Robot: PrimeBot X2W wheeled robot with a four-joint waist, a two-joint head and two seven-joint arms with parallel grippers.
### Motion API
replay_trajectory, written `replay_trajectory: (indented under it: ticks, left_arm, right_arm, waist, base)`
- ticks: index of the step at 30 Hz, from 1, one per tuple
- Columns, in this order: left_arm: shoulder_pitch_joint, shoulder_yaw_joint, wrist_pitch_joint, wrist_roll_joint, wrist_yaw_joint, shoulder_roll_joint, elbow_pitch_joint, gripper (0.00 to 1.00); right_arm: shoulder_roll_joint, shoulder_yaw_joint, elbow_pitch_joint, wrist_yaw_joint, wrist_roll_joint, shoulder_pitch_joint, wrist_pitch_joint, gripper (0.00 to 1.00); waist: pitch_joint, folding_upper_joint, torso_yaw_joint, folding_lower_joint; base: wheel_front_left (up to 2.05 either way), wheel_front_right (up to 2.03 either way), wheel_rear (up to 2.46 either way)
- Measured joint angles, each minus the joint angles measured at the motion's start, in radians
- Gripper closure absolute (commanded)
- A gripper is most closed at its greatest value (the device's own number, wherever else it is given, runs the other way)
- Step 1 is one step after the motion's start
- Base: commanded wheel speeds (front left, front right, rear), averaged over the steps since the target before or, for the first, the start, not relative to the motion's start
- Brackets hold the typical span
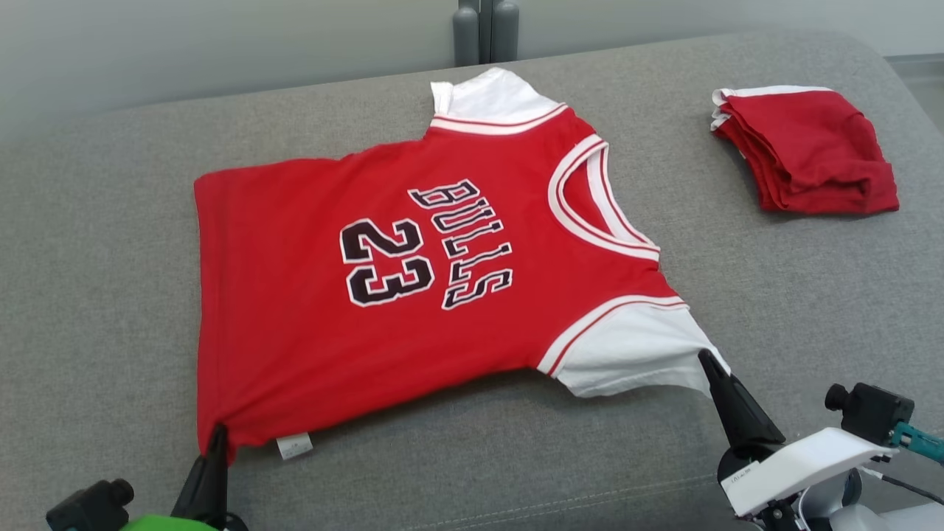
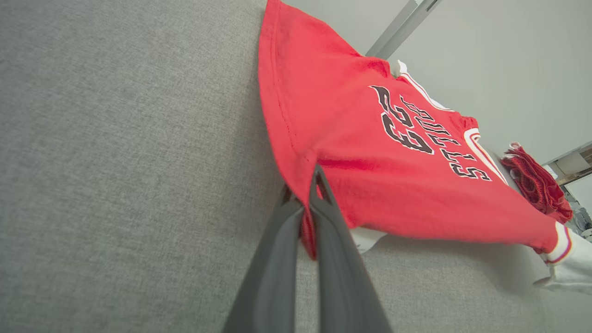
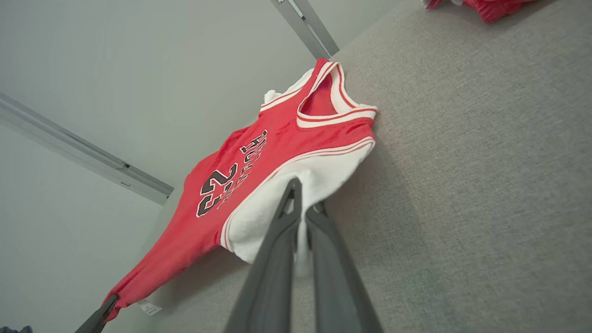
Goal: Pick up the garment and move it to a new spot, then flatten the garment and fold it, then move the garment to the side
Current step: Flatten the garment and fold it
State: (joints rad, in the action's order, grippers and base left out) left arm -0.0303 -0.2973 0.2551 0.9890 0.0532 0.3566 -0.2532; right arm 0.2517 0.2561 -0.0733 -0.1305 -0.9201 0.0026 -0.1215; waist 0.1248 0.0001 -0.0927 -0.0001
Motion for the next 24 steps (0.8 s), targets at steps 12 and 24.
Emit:
replay_trajectory:
  ticks: [12, 24]
  left_arm:
    - [-0.107, -0.02, -0.048, 0.036, 0.004, 0.009, 0.019, 1.0]
    - [-0.083, -0.019, -0.079, 0.085, 0.01, -0.009, 0.003, 1.0]
  right_arm:
    - [-0.04, -0.086, 0.097, 0.0, 0.042, 0.15, 0.109, 1.0]
    - [-0.099, -0.121, 0.072, 0.0, 0.117, 0.112, 0.2, 1.0]
  waist:
    - [-0.064, 0.0, -0.003, 0.0]
    - [-0.057, 0.0, 0.007, 0.0]
  base:
    - [0.0, 0.0, 0.0]
    - [0.0, 0.0, 0.0]
